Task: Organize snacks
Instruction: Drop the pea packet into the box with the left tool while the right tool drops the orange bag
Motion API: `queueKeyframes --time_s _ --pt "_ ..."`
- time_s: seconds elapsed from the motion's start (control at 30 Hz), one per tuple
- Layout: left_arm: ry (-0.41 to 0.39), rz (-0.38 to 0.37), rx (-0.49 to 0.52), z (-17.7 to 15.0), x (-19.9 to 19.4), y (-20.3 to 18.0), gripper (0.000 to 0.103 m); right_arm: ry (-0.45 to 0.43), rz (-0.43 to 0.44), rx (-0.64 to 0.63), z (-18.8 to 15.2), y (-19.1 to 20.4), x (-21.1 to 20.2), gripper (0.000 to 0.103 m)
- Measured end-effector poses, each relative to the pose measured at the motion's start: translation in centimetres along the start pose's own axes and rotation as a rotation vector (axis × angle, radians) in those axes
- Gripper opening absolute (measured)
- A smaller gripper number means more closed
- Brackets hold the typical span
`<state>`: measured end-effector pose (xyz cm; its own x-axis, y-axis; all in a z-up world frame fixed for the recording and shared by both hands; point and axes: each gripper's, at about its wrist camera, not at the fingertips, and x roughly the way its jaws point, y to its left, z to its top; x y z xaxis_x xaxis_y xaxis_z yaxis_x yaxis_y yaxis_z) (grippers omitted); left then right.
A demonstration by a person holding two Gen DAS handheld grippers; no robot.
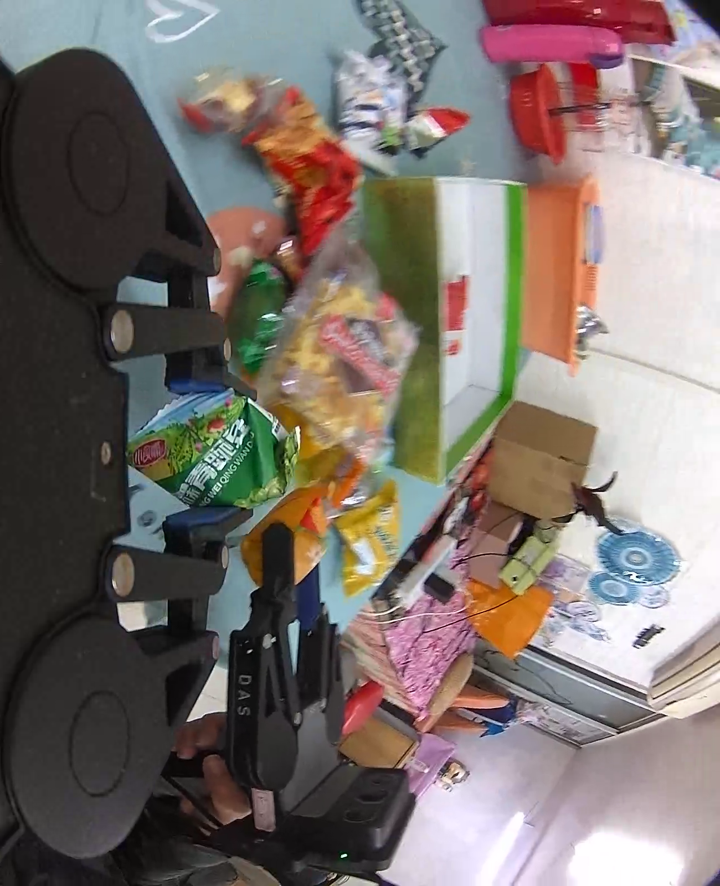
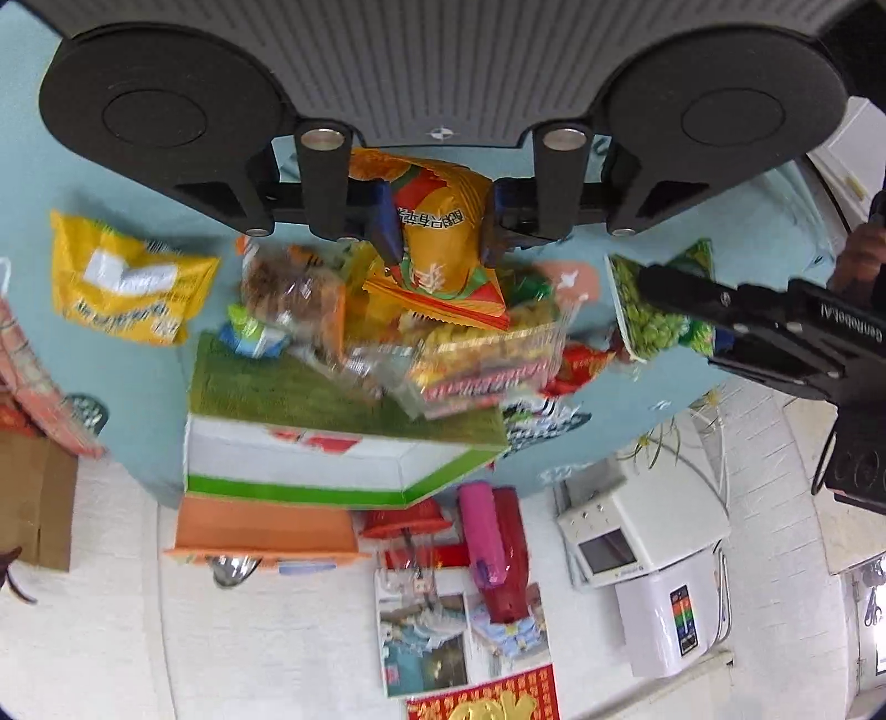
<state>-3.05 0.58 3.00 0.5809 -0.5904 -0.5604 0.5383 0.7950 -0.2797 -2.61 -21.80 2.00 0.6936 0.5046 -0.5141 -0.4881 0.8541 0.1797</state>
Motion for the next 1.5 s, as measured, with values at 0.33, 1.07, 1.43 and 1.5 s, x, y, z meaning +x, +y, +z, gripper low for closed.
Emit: queueKeyframes --time_s 0.33,1.07,1.43,1.5 --pt "-0.173 0.09 -0.015 6.9 0.5 2.4 0.04 -0.203 -0.045 -0.025 5.9 -2.1 -0.5 0.052" --pt "-0.117 0.216 -0.167 13.1 13.9 12.1 0.068 -0.08 -0.24 0.051 9.4 -10.6 14.4 0.056" --pt "-0.152 0.228 -0.202 12.5 12.4 12.1 0.103 -0.137 -0.261 0.027 9.2 -9.5 12.7 0.103" --pt "-0.161 0.21 -0.211 12.6 11.3 11.5 0.103 -0.159 -0.246 0.048 9.4 -9.1 11.3 0.103"
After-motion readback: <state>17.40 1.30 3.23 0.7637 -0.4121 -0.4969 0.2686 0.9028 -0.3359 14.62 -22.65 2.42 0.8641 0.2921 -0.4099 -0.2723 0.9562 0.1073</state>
